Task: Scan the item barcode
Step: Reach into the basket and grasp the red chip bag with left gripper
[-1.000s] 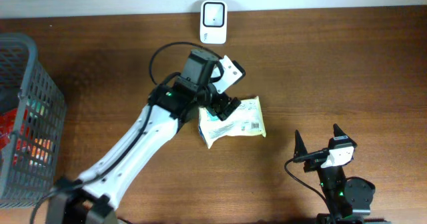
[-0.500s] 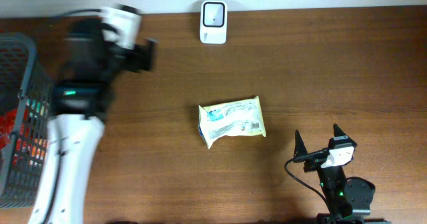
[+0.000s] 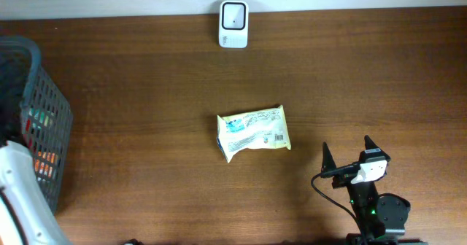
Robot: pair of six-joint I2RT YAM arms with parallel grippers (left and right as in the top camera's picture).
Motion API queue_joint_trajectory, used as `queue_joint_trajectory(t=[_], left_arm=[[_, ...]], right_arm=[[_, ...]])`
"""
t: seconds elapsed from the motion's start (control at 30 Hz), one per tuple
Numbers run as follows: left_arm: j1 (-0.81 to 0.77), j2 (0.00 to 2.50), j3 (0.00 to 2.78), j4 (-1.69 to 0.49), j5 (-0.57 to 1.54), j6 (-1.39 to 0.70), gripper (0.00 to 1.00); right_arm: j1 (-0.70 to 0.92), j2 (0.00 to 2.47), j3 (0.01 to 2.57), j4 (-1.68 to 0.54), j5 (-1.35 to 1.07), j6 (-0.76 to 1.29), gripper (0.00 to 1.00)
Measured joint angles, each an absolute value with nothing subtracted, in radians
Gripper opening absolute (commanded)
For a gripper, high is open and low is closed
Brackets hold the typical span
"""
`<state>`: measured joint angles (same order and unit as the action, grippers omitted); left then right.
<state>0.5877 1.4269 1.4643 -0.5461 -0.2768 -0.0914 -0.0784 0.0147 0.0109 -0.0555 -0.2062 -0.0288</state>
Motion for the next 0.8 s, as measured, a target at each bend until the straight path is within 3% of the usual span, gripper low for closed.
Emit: queue_joint_trajectory(t=[0.47, 0.8], left_arm=[[0.804, 1.687, 1.444, -0.671, -0.249, -0.047, 1.00], [0.817, 1.821, 1.444, -0.669, -0.190, 0.142, 0.98]], right_arm=[[-0.078, 0.015, 0.011, -0.056, -0.206, -0.029, 0.99], [-0.078, 0.015, 0.011, -0.056, -0.206, -0.030, 0.99]])
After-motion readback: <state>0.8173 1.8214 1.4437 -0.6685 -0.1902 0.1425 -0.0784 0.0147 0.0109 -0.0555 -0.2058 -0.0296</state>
